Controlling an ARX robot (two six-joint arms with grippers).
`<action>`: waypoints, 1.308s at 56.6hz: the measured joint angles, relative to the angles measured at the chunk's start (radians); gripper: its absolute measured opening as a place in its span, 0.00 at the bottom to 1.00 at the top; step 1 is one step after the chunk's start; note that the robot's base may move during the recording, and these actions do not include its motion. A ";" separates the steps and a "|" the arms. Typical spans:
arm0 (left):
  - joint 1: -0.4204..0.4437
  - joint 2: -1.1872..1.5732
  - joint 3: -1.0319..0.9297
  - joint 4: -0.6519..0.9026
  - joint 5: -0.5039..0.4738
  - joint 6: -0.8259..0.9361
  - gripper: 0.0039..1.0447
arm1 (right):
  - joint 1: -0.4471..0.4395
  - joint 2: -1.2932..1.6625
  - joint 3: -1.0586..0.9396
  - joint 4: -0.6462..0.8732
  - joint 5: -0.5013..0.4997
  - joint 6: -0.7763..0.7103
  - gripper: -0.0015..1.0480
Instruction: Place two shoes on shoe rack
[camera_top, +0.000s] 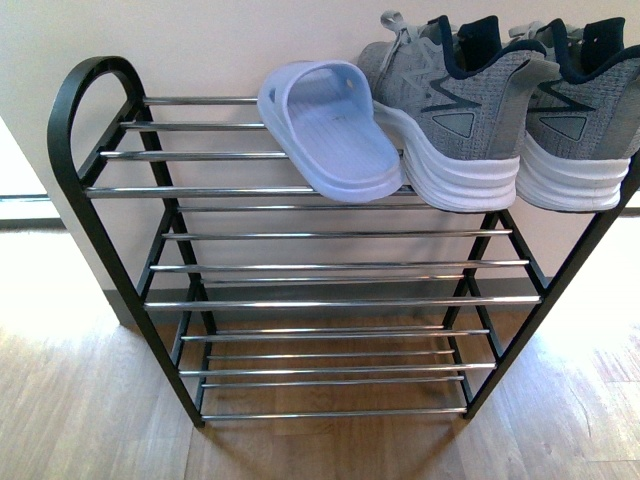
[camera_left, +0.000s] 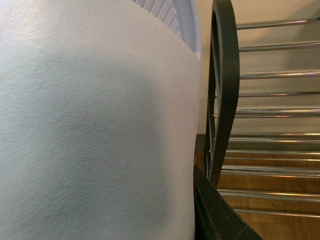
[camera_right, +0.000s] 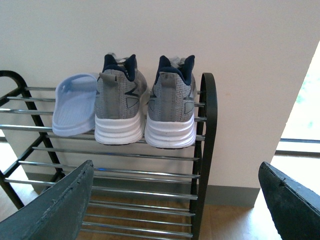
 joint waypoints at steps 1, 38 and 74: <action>0.000 0.000 0.000 0.000 0.001 0.000 0.01 | 0.000 0.000 0.000 0.000 0.000 0.000 0.91; -0.143 0.212 0.237 -0.074 -0.025 -0.526 0.01 | 0.000 0.000 0.000 0.000 -0.001 0.000 0.91; -0.145 0.811 0.942 -0.183 0.369 -0.846 0.01 | 0.000 0.000 0.000 0.000 -0.001 0.000 0.91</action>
